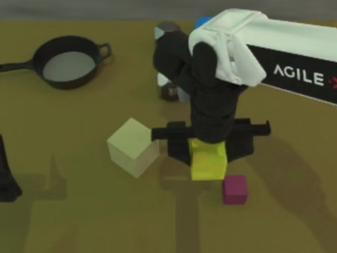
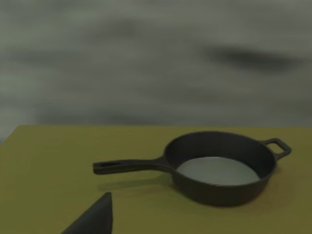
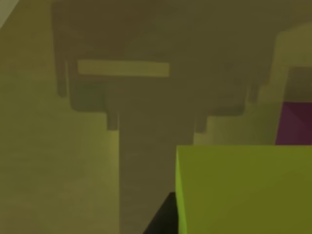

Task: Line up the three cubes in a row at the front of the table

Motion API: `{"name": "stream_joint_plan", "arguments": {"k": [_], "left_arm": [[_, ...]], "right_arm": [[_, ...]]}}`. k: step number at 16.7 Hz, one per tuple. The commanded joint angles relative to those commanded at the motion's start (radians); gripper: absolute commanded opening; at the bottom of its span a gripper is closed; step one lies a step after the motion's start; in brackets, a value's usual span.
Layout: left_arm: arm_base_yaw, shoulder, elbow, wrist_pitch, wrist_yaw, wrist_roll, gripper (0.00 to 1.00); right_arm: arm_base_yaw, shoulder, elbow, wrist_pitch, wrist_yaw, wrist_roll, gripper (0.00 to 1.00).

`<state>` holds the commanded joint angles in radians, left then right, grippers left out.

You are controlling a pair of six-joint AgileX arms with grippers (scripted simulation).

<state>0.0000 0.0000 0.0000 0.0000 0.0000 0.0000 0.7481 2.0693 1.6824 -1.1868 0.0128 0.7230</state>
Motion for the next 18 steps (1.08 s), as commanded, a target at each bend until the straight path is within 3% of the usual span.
{"name": "stream_joint_plan", "arguments": {"k": [8, 15, 18], "left_arm": [[0.000, 0.000, 0.000, 0.000, 0.000, 0.000, 1.00], [0.000, 0.000, 0.000, 0.000, 0.000, 0.000, 1.00], [0.000, 0.000, 0.000, 0.000, 0.000, 0.000, 1.00]], "right_arm": [[0.038, -0.007, 0.003, 0.005, 0.003, 0.069, 0.00], [0.046, 0.048, -0.153, 0.227, 0.004, 0.071, 0.00], [0.047, 0.058, -0.173, 0.250, 0.005, 0.073, 0.00]]}}
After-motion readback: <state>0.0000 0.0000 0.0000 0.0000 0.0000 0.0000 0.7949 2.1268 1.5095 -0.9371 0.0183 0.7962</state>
